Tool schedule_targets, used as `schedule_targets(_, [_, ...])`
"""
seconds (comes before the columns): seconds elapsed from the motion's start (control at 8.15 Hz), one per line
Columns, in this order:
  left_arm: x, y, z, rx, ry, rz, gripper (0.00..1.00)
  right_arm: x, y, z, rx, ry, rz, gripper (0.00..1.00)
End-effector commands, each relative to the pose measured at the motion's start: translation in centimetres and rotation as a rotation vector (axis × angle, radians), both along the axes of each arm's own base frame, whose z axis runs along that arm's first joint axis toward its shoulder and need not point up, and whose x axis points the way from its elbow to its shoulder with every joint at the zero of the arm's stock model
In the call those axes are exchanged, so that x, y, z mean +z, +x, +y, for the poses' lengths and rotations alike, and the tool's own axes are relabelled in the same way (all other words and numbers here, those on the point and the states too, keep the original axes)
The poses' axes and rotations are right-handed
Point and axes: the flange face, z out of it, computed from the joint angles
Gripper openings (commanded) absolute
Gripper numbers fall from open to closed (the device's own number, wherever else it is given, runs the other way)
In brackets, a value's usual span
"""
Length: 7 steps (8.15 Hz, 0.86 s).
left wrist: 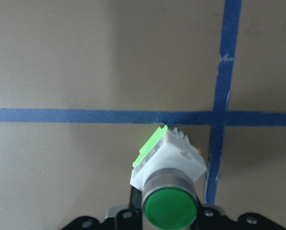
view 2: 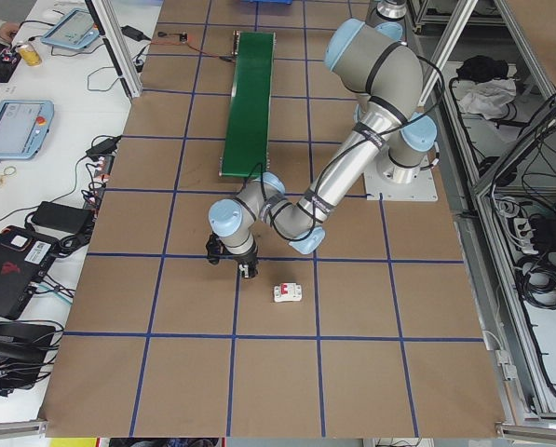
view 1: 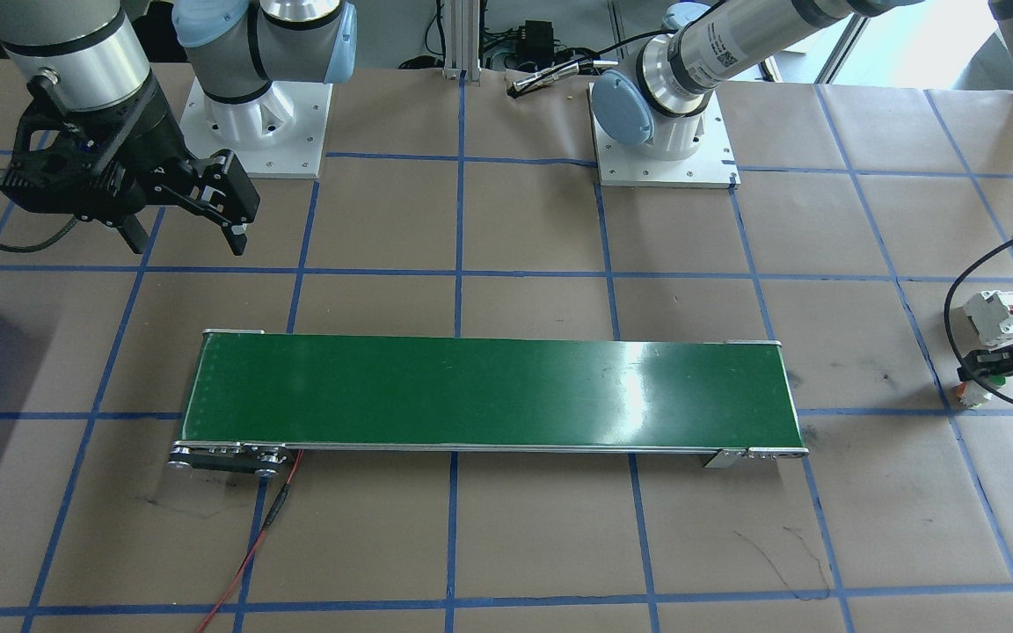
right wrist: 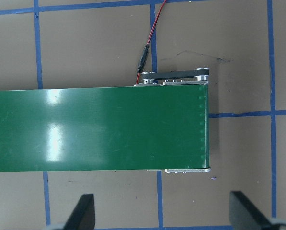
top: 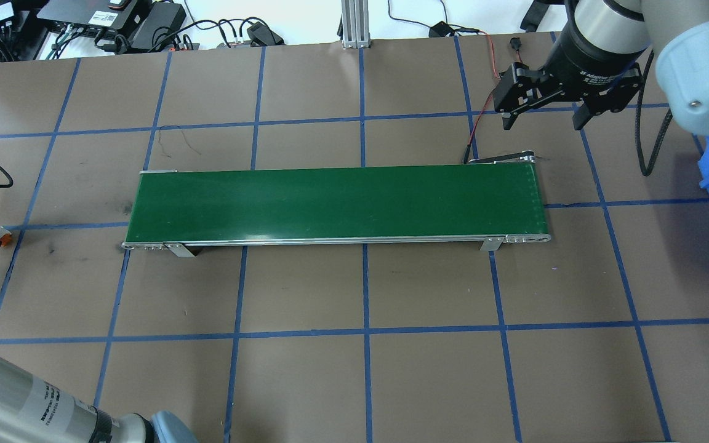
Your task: Move button from left to right
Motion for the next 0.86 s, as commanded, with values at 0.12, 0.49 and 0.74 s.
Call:
schedule_targets(0.12, [0.12, -0.17, -0.22, -0.003, -0.014, 0.017, 0.28, 0.00, 0.05, 0.00, 0.001, 0.000, -0.005, 1.00])
schedule_targets(0.49, [-0.06, -0.89, -0.88, 0.005, -0.091, 0.092, 1.00, 0.00, 0.05, 0.00, 0.001, 0.000, -0.005, 1.00])
schedule_targets(0.74, [-0.23, -1.08, -0.81, -0.007, -0.088, 0.109, 1.00, 0.00, 0.04, 0.00, 0.000, 0.000, -0.004, 1.00])
